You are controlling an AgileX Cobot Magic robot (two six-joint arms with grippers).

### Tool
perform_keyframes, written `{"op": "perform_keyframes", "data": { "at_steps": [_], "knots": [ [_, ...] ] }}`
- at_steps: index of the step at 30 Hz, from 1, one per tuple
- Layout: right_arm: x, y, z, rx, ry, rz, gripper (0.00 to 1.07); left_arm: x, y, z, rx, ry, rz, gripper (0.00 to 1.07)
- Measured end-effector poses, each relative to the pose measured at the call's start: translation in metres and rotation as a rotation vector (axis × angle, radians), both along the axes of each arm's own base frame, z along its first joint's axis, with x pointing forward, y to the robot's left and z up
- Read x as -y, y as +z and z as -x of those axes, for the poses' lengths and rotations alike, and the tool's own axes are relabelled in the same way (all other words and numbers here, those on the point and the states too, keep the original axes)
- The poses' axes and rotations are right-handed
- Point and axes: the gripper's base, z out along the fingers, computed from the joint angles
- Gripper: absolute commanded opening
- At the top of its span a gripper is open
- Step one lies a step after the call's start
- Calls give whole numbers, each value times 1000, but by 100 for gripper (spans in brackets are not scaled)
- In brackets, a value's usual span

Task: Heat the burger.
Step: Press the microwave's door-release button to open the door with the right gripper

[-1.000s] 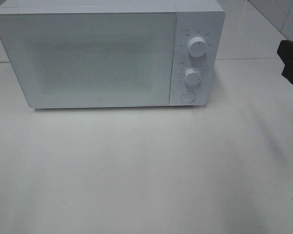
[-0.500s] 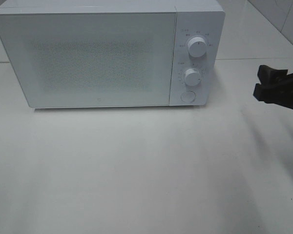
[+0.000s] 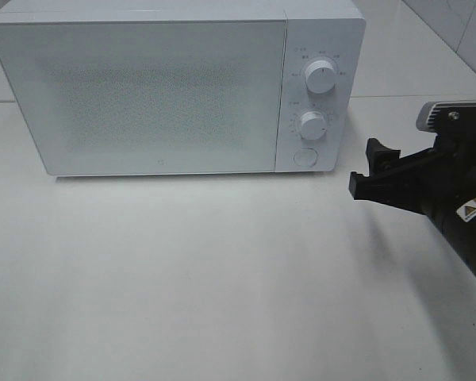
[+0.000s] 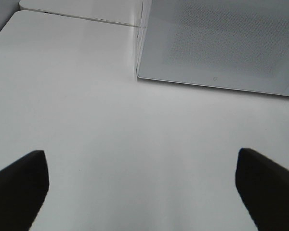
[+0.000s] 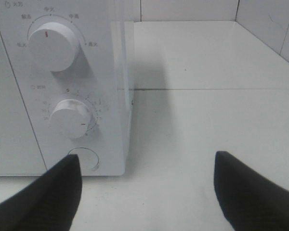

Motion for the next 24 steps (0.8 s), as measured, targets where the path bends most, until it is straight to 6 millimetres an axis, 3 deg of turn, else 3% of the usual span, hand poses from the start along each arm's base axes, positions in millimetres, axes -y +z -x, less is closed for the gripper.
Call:
{"op": "perform_keyframes", "data": {
  "at_steps": [12,24],
  "knots": [
    [-35,-8,-7,-11,40,-14,72,0,0,0,0,0,0,98],
    [-39,-6,-11,-5,31,-91,68,0,0,0,0,0,0,98]
  ]
}}
